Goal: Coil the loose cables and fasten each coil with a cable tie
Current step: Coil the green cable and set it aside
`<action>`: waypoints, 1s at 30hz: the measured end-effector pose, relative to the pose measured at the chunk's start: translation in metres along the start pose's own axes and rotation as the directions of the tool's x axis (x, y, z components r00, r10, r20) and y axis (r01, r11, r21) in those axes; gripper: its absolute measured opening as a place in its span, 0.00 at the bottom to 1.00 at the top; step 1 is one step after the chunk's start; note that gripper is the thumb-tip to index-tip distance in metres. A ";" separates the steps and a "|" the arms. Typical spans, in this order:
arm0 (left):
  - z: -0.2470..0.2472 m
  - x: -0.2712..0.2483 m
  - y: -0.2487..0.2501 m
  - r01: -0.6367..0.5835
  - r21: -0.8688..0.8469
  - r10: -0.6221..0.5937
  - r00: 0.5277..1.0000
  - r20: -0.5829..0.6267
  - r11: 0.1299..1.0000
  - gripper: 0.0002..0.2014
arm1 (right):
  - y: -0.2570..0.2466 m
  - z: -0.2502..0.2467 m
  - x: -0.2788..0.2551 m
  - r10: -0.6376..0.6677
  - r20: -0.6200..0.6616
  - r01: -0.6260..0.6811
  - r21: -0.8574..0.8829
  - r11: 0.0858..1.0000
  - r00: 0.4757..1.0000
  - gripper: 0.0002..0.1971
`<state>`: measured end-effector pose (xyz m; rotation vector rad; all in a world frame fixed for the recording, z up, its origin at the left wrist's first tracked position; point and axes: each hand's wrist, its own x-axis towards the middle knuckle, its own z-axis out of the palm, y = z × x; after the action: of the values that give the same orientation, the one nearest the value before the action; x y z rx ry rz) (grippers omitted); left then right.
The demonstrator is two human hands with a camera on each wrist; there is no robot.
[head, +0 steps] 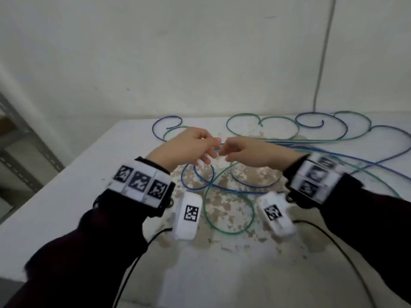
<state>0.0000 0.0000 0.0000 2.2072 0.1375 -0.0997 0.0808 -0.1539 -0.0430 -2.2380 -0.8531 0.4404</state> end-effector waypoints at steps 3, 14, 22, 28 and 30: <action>0.006 0.006 -0.011 0.096 0.108 -0.099 0.995 0.021 0.990 0.10 | 0.002 0.017 0.025 0.094 0.137 -0.038 -0.366 0.930 0.986 0.19; 0.006 0.002 -0.025 0.006 0.094 -0.008 1.000 0.014 0.996 0.20 | -0.014 -0.022 0.017 -0.085 -0.146 0.049 -0.235 0.971 0.986 0.20; 0.017 0.013 0.019 -0.346 -0.386 0.321 0.938 -0.130 0.855 0.11 | 0.019 -0.088 -0.010 0.148 -0.566 0.124 0.414 0.902 0.811 0.23; 0.040 0.060 0.064 -0.369 -0.215 0.347 0.928 -0.134 0.904 0.13 | 0.060 -0.118 -0.031 0.058 -0.698 0.177 0.260 0.949 0.714 0.15; 0.046 0.073 0.072 -0.371 -0.139 0.354 0.925 -0.137 0.918 0.14 | 0.059 -0.127 -0.040 -0.004 -0.723 0.246 0.230 0.941 0.691 0.20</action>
<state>0.0814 -0.0745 0.0208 2.0374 -0.2003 0.2320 0.1445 -0.2750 0.0071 -1.7948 -0.4596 -0.3549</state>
